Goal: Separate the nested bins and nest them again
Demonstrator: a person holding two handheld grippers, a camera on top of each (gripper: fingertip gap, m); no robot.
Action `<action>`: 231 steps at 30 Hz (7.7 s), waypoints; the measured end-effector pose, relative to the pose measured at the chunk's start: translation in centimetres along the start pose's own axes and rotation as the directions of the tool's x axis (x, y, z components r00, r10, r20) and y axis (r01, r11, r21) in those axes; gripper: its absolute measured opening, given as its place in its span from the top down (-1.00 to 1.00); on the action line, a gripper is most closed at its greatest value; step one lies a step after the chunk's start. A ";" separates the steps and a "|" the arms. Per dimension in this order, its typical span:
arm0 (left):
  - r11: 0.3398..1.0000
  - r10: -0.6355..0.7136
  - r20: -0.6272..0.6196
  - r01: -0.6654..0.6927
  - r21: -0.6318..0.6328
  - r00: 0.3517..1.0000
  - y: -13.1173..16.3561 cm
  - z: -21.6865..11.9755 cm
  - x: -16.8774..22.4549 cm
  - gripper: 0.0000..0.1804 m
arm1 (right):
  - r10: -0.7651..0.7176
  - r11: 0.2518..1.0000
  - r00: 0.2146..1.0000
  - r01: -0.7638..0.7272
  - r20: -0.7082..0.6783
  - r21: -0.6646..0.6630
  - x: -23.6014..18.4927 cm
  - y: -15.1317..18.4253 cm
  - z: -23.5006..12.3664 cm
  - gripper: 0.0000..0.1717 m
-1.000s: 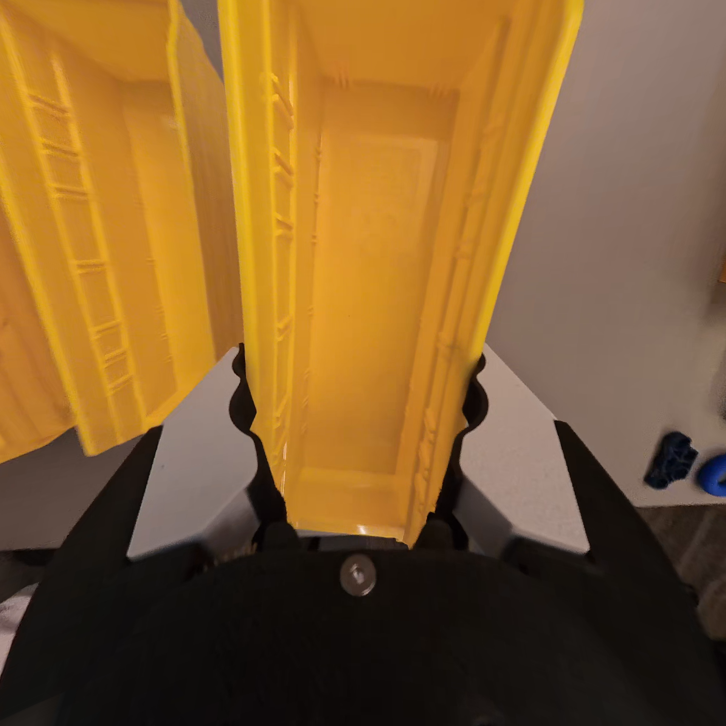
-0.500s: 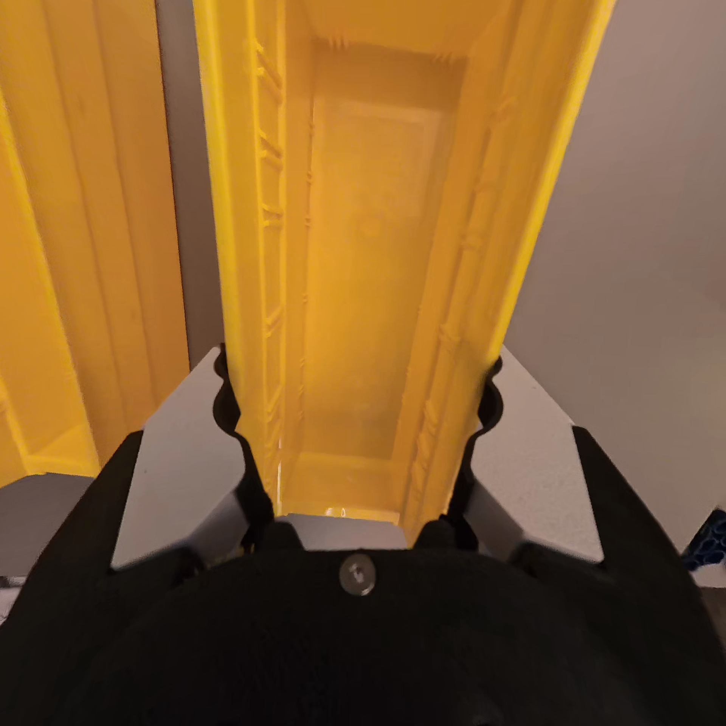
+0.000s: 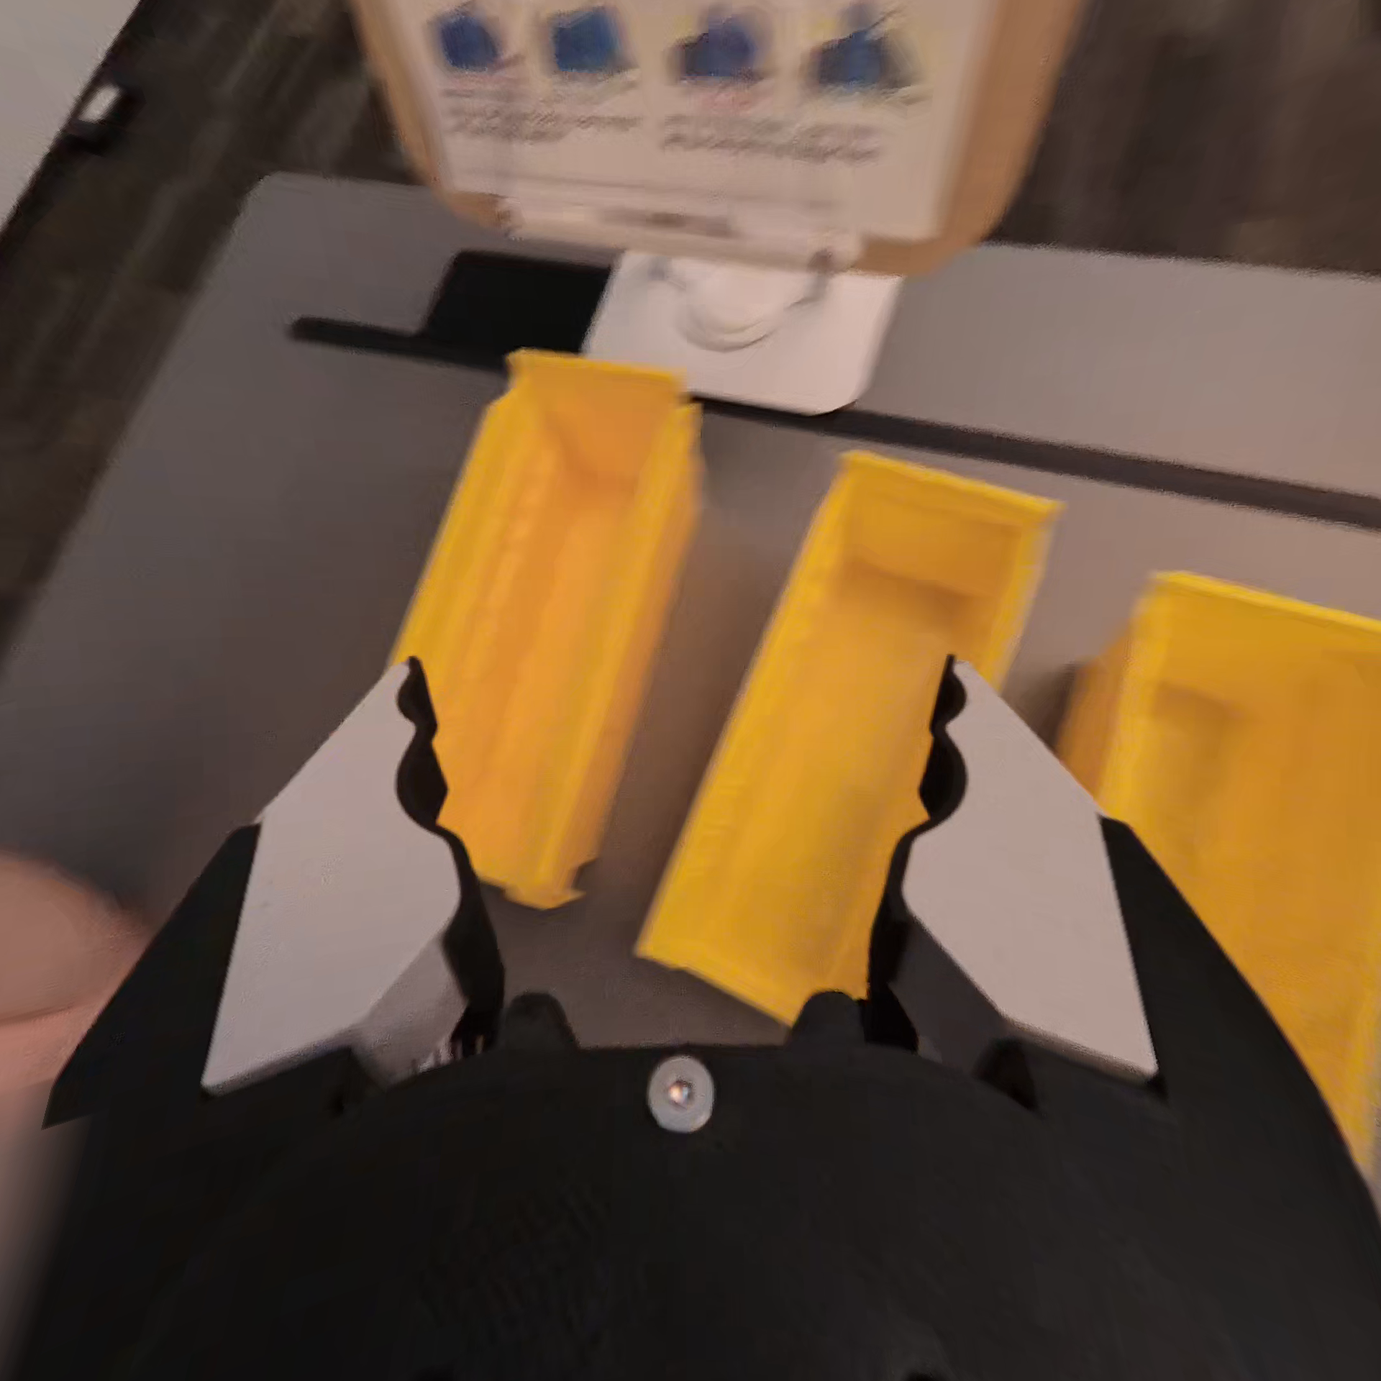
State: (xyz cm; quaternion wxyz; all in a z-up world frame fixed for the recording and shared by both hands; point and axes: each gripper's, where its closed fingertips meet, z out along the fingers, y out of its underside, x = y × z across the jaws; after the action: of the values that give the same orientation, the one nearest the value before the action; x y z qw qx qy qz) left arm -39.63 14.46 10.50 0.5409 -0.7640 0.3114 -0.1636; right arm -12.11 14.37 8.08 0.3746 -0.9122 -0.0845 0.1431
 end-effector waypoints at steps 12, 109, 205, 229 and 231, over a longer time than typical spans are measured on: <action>1.000 0.003 -0.025 -0.003 0.029 1.000 -0.4 -1.3 0.6 0.03 | -0.081 0.922 0.996 0.092 0.045 -0.375 -11.0 3.3 7.8 -0.61; 0.143 0.011 0.334 0.329 -0.934 0.943 11.6 17.1 11.2 -0.42 | 0.079 0.787 0.965 -0.215 0.251 0.578 27.5 -0.2 -14.2 -0.05; 0.725 -0.135 0.035 0.122 -0.678 0.990 12.4 18.7 6.2 0.92 | 0.082 0.931 0.988 -0.124 0.134 0.344 28.2 2.4 -6.8 -0.05; 0.804 -0.472 0.214 0.517 -0.295 0.855 3.8 10.4 5.4 0.37 | 0.073 0.935 0.990 -0.110 0.120 0.338 28.4 2.7 -6.8 -0.05; 0.816 -0.462 0.174 0.494 -0.299 0.870 1.2 10.3 5.9 0.03 | 0.082 0.935 0.989 -0.119 0.122 0.333 28.7 2.7 -6.6 -0.05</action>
State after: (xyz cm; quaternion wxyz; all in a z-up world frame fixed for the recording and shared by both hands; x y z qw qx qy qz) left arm -29.52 17.86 5.14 0.3589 -0.9046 0.1071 -0.2034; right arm 17.24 15.60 4.94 0.5133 -0.8282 -0.0316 0.2228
